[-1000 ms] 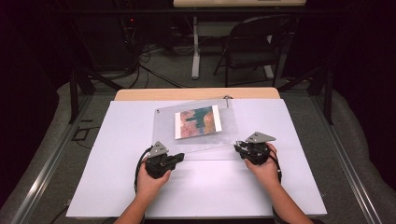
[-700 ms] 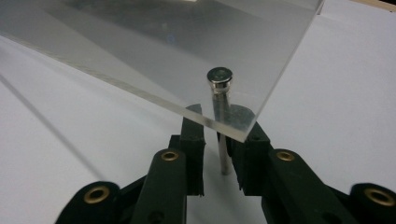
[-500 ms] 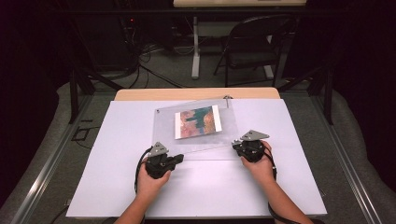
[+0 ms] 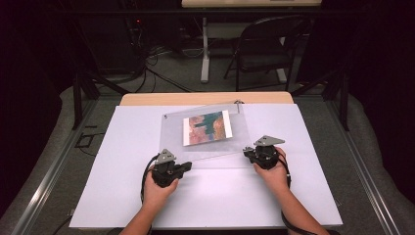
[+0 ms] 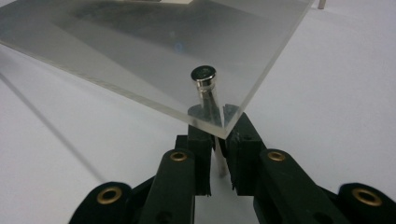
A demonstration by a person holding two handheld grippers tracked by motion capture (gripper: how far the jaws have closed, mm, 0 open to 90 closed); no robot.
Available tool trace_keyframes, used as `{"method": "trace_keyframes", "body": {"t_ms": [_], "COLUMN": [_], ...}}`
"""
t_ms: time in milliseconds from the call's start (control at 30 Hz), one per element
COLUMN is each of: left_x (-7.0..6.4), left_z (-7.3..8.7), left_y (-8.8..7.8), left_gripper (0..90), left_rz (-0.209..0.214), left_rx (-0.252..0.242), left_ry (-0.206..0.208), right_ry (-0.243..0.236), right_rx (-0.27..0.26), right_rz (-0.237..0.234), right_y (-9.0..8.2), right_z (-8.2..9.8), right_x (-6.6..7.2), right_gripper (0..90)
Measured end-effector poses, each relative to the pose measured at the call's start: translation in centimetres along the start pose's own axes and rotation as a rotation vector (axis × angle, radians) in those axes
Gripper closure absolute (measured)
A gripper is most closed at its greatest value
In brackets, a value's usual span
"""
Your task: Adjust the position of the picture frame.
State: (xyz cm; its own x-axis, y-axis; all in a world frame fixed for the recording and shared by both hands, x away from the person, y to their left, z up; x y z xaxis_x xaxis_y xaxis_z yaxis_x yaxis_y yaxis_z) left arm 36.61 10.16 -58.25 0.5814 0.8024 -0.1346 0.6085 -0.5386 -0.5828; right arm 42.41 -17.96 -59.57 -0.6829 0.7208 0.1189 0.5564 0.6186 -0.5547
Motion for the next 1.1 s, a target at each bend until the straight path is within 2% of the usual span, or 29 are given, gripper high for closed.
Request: {"method": "trace_keyframes", "body": {"t_ms": [267,500,767,1100], "left_x": [0.1,0.4,1.0,1.7], "left_z": [0.3,0.6,0.9,0.7], "left_y": [0.2,0.3,0.5,0.5], "left_gripper": [90.0,90.0,90.0,90.0], "left_rz": [0.0,-0.017,-0.032,-0.045], "left_rx": [0.034,0.059,0.084,0.091], "left_ry": [-0.007,0.001,-0.027,-0.06], "right_ry": [-0.022,-0.057,-0.068,-0.07], "right_rx": [0.014,0.019,0.003,0.001], "right_rz": [-0.015,-0.045,-0.071,-0.094], "right_y": [-0.3,-0.8,-1.5,-2.3], "right_z": [0.0,-0.2,-0.7,-0.8], "right_x": [0.9,2.5,3.8,4.9], "right_gripper": [81.5,82.4,83.3,83.9]}}
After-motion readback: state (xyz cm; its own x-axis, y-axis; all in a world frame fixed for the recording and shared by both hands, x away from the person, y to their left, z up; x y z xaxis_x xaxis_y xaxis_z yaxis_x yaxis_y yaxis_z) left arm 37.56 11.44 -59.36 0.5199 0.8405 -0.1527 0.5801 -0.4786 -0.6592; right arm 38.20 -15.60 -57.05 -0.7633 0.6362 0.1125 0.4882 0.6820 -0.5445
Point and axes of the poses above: each handheld gripper's, and its own axes: y roughly forward along the jaws, z roughly out of its underside, x roughly to its left, the point moved 6 cm from there along y, roughly forward along the jaws, and after that the axes turned 9 degrees about -z, right-handed, at the moved point
